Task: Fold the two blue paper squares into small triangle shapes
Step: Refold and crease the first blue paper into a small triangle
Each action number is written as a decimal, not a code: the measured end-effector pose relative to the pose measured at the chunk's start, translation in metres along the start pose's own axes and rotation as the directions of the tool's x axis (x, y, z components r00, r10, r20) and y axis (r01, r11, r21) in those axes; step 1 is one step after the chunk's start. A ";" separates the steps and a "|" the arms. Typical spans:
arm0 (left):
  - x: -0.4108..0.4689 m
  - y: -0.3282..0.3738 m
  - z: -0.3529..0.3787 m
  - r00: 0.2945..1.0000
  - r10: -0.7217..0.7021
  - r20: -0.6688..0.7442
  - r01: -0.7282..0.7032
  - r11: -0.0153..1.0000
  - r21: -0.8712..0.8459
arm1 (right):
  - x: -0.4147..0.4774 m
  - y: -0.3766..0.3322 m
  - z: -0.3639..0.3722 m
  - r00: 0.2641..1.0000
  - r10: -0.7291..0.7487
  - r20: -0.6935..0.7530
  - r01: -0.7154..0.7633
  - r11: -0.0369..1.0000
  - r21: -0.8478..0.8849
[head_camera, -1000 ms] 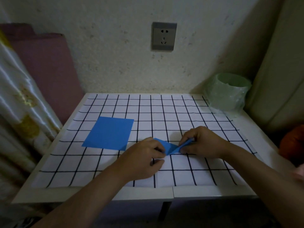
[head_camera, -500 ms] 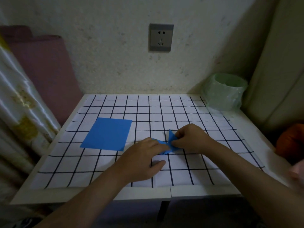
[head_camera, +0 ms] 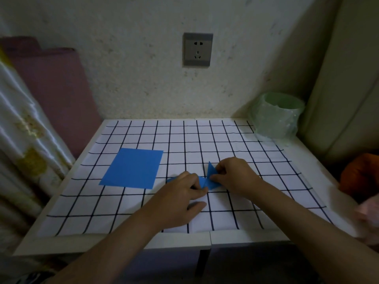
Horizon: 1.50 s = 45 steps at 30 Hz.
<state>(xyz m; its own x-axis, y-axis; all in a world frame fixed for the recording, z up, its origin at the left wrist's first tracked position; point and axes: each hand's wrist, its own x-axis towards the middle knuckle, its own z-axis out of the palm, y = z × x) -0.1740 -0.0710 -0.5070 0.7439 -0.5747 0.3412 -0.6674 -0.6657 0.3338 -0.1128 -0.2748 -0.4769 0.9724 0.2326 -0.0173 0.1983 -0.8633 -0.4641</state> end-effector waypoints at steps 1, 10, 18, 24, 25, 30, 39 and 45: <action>-0.001 -0.001 0.000 1.000 -0.012 0.000 0.012 1.000 -0.012 | -0.001 -0.001 0.000 1.000 -0.006 -0.002 0.006 1.000 -0.007; -0.004 0.003 0.001 0.999 -0.041 0.017 0.041 0.999 0.020 | -0.006 -0.001 0.004 1.000 -0.017 -0.017 0.017 1.000 0.008; 0.002 0.009 0.000 0.999 -0.046 0.015 0.044 0.997 0.067 | -0.026 0.001 0.002 0.962 -0.185 -0.201 0.139 0.965 -0.224; 0.003 0.011 0.000 0.999 -0.037 0.011 0.036 0.996 0.081 | -0.054 0.005 0.001 0.842 -0.536 -0.061 0.463 0.776 -0.428; 0.003 0.012 0.000 0.999 -0.037 0.014 0.036 0.996 0.081 | -0.057 0.006 0.003 0.853 -0.520 -0.045 0.457 0.786 -0.417; 0.004 0.014 -0.001 0.998 -0.058 0.024 0.055 0.993 0.100 | -0.058 0.010 0.006 0.874 -0.482 -0.070 0.414 0.811 -0.412; 0.004 0.015 -0.002 0.997 -0.055 0.051 0.049 0.993 0.107 | -0.057 0.017 0.004 0.941 -0.309 -0.140 0.227 0.880 -0.418; 0.004 0.012 -0.002 0.998 -0.039 0.040 0.034 0.994 0.108 | -0.067 0.008 0.007 0.932 -0.327 -0.157 0.193 0.814 -0.548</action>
<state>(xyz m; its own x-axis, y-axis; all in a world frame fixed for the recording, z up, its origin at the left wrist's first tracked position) -0.1791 -0.0810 -0.5000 0.7700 -0.5670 0.2925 -0.6338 -0.7324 0.2489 -0.1776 -0.2943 -0.4861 0.8608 0.4283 0.2748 0.4162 -0.9033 0.1042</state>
